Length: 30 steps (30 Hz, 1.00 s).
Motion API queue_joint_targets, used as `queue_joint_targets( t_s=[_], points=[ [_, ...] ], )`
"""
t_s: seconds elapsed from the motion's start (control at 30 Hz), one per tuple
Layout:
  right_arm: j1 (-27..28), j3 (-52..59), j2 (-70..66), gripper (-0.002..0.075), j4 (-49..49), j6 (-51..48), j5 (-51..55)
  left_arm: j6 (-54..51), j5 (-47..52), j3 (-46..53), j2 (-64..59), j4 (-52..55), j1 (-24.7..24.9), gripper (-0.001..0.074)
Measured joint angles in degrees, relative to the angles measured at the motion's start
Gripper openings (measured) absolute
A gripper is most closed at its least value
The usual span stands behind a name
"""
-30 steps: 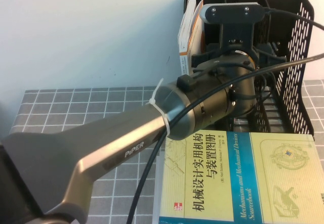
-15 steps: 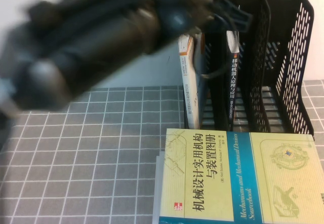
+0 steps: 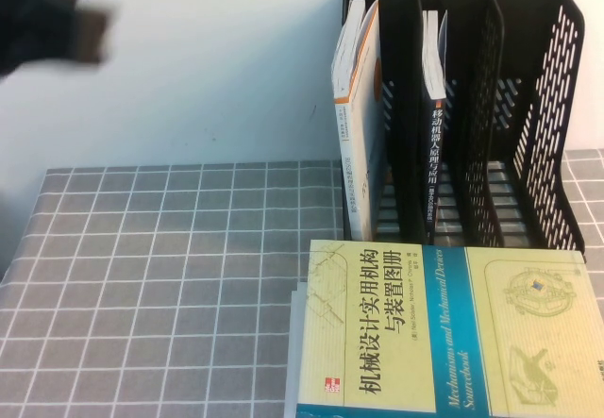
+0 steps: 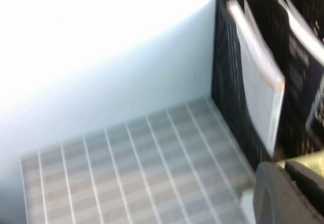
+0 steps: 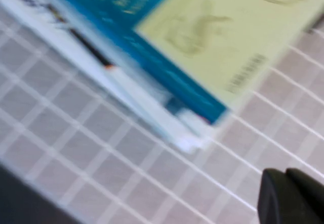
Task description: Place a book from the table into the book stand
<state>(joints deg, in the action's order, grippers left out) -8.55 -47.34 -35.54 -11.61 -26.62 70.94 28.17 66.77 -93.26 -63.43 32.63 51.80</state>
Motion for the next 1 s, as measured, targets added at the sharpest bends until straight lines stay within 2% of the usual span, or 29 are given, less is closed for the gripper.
queue_joint_targets(
  t_s=[0.17, 0.27, 0.43, 0.53, 0.63, 0.77, 1.0],
  points=[
    [0.0, 0.0, 4.79, -0.0005, 18.78, 11.44, -0.36, 2.62, 0.29, 14.28, 10.54, -2.88, 0.0, 0.0001],
    [0.0, 0.14, 8.78, -0.0005, 23.29, 17.18, -6.17, 5.88, -5.13, 24.27, 15.88, -2.03, 0.0, 0.0001],
    [0.0, 5.81, 15.84, -0.0005, 16.13, 18.55, -23.22, 11.57, -22.55, 42.71, 25.65, 3.49, 0.0, 0.0001],
    [0.0, 12.55, 18.77, -0.0005, 11.01, 17.09, -31.12, 14.55, -30.92, 50.12, 30.05, 7.7, 0.0, 0.0],
    [0.0, 19.68, 20.74, -0.0005, 9.13, 16.21, -35.02, 16.55, -34.09, 54.71, 32.8, 9.81, 0.0, -0.0001],
    [0.0, 26.68, 22.02, -0.0005, 6.37, 15.8, -35.25, 17.05, -34.64, 57.43, 34.17, 10.35, 0.0, -0.0001],
    [0.0, 29.81, 22.13, -0.0005, 3.55, 15.71, -34.97, 17.5, -34.51, 58.43, 34.17, 10.39, 0.0, -0.0001]
  ],
)
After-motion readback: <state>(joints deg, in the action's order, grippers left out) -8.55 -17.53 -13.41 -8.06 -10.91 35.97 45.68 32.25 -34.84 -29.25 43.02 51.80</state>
